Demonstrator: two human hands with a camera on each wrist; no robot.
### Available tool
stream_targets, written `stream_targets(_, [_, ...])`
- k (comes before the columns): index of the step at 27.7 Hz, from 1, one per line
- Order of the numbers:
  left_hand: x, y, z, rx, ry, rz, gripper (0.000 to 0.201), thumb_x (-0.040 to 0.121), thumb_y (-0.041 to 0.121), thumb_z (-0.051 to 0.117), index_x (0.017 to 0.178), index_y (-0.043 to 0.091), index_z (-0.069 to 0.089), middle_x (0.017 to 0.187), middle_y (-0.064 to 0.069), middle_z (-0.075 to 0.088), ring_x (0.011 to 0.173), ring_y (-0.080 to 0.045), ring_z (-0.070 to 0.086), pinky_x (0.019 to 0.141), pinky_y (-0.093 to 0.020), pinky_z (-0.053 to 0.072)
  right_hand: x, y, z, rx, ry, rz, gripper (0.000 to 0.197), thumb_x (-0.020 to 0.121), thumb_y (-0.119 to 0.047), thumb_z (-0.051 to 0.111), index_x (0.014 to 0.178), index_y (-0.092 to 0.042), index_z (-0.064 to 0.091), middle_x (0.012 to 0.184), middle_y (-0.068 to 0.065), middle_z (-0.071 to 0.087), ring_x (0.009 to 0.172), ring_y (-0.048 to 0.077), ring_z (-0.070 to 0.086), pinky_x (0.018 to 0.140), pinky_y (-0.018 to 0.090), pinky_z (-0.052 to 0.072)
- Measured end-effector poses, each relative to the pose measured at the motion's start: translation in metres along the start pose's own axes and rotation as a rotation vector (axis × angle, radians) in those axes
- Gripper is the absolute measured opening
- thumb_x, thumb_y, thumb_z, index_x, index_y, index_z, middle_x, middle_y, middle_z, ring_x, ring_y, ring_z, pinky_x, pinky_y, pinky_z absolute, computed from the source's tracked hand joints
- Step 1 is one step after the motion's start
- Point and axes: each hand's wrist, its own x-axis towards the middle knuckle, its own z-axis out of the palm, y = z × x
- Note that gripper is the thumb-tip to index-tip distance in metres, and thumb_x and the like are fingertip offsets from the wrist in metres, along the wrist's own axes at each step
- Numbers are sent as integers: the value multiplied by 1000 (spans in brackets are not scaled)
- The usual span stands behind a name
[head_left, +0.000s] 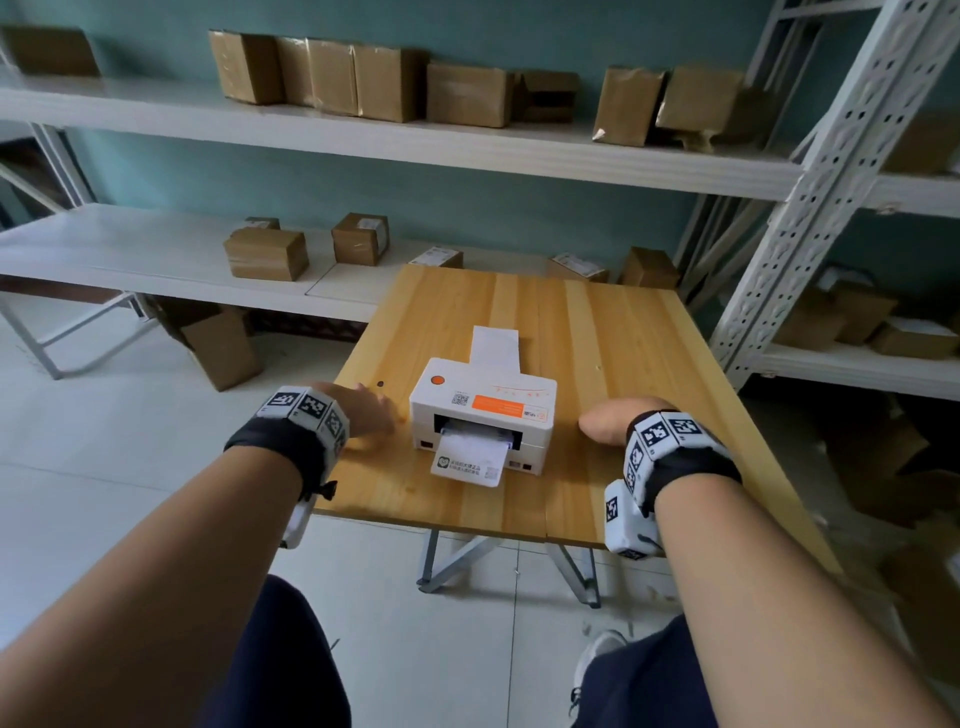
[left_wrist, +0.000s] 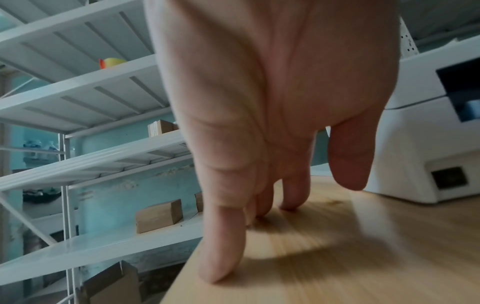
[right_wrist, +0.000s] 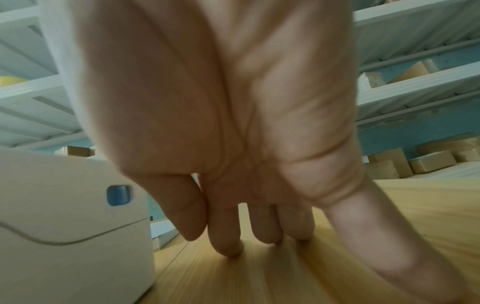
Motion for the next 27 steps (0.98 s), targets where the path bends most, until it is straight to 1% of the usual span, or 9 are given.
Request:
stream_targets(4, [-4,-1,1,17,0,-3,59,108,40,24,159,13,13,163,-17,23,145,-32,36,119,-49,30,-5,-3,4,64,29,-14,51,105,-32,29,149,-6,34,156,16,35,139,32,39,109,38,33])
stream_targets(7, [-4,-4,2,99,-25,29,59,107,41,26,159,15,14,163,-16,22,146,-33,34,119,-51,29,-8,-4,4,133,30,-25,53,102,-38,35,146,-9,41,152,15,41,135,32,44,106,39,36])
stream_targets(10, [-6,-8,1,162,-69,50,63,102,38,36,159,19,16,163,-13,24,147,-33,32,119,-50,28,-7,-10,2,285,-22,-81,51,98,-36,44,142,-8,45,150,16,43,134,32,45,111,45,36])
stream_targets(14, [-16,-19,-10,133,-180,87,71,83,42,56,149,24,39,152,-5,41,138,-28,40,112,-48,36,-4,-12,-5,495,12,-72,57,87,-41,55,136,-12,50,146,17,48,125,35,52,104,51,43])
stream_targets(18, [-9,-31,-11,108,-158,136,78,66,52,54,139,24,51,147,-3,50,131,-26,48,110,-50,38,-12,-18,-4,585,97,-88,54,96,-36,48,143,-10,45,152,16,41,134,37,43,109,50,36])
stream_targets(21, [-24,-30,-11,-75,-160,162,86,68,63,66,146,31,48,157,4,43,143,-24,39,113,-50,37,-18,-20,-1,808,172,-233,42,100,-37,43,134,-16,57,146,9,50,127,33,49,103,44,37])
stream_targets(24, [-35,-23,-11,-272,-94,184,93,82,65,64,158,25,27,166,2,26,152,-25,26,120,-50,28,-21,-20,9,977,181,-323,46,98,-46,43,139,-27,52,138,0,57,122,26,53,107,46,36])
stream_targets(26, [-43,-17,-11,-396,-78,282,94,82,56,71,158,23,26,162,2,34,148,-24,33,119,-47,32,-24,-17,15,1066,92,-331,61,89,-59,52,141,-27,48,131,1,60,125,27,51,110,53,32])
stream_targets(27, [-45,-16,-9,-497,-86,336,91,81,48,76,156,23,30,157,3,42,145,-23,39,116,-44,36,-26,-16,18,1103,35,-336,74,79,-65,62,141,-26,47,132,2,60,130,28,47,112,55,29])
